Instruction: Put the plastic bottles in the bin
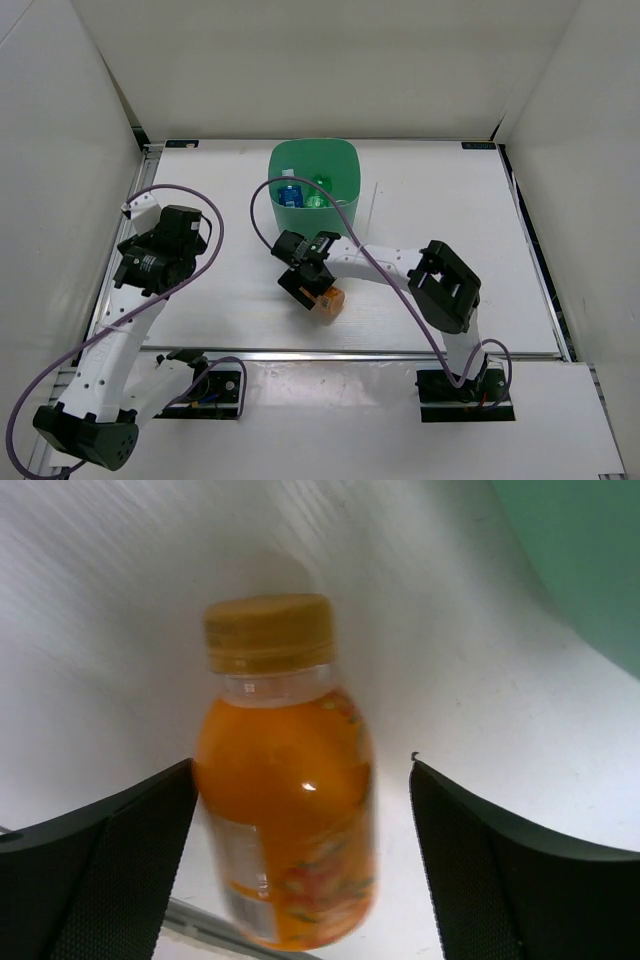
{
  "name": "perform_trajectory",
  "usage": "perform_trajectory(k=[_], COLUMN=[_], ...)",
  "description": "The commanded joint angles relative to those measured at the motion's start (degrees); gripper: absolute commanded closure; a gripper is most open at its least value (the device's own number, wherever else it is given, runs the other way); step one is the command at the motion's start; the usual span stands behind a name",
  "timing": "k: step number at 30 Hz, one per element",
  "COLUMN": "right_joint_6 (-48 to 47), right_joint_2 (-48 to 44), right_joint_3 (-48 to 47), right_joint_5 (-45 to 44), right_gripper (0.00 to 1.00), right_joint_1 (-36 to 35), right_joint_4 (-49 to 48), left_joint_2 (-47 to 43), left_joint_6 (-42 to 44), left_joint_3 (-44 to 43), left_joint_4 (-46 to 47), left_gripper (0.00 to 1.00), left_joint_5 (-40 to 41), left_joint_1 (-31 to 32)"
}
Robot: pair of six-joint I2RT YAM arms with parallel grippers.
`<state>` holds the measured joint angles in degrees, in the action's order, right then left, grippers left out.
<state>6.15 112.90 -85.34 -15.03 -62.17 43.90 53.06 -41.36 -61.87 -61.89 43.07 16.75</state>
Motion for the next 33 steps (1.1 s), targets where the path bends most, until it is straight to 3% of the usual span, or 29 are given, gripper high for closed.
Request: perform_trajectory(k=[1, 5, 6, 10, 13, 21, 25, 30, 31, 32, 33], right_joint_6=[2.1, 3.3, 3.3, 3.9, 3.9, -2.3, -2.9, 2.7, 3.4, 4.0, 4.7], right_joint_2=[0.0, -1.1, -1.1, -3.3, -6.5, -10.4, -9.2, -6.5, -5.6, -5.6, -5.6], right_joint_3=[0.0, -1.9, -2.6, -7.1, -13.9, -39.6, -48.1, -51.4, -52.0, -52.0, -52.0], right_joint_5=[3.0, 6.1, 6.1, 6.2, 1.9, -12.1, -15.3, 1.6, 3.1, 4.1, 4.1], right_gripper=[0.13, 0.40, 0.52, 0.73, 0.82, 0.83, 0.71, 0.51, 0.44, 0.20, 0.12], right_joint_1=[0.0, 0.0, 0.0, -1.1, -4.4, -4.3, 3.6, 14.6, 15.4, 16.0, 16.8], right_joint_4=[1.5, 2.9, 3.5, 7.1, 8.9, 2.8, -0.8, -1.9, -1.9, -1.9, -1.9], left_joint_2=[-0.9, -1.5, -1.5, -1.5, -1.5, -0.9, 0.1, 0.7, 1.4, 1.4, 2.2], left_joint_6=[1.0, 1.0, 1.0, 0.0, -2.8, -3.8, -3.8, -2.6, -2.1, -2.1, -2.1], left_joint_3=[0.2, 0.9, 1.5, 2.0, 2.0, 4.1, 4.1, 3.6, 3.6, 3.1, 3.1], left_joint_4=[0.5, 0.5, 1.0, 1.0, 0.5, 0.5, -0.1, -0.1, 0.5, 0.5, 0.5], left_gripper=[0.00, 0.00, 0.00, 0.00, 0.00, 0.00, 0.00, 0.00, 0.00, 0.00, 0.00], left_joint_5=[0.3, 0.3, 0.8, 1.5, 3.2, 4.2, 5.4, 5.9, 5.9, 5.9, 5.9], left_joint_1=[-0.7, -1.2, -1.7, -2.3, -2.8, -2.8, -2.8, -2.8, -3.3, -3.3, -3.3])
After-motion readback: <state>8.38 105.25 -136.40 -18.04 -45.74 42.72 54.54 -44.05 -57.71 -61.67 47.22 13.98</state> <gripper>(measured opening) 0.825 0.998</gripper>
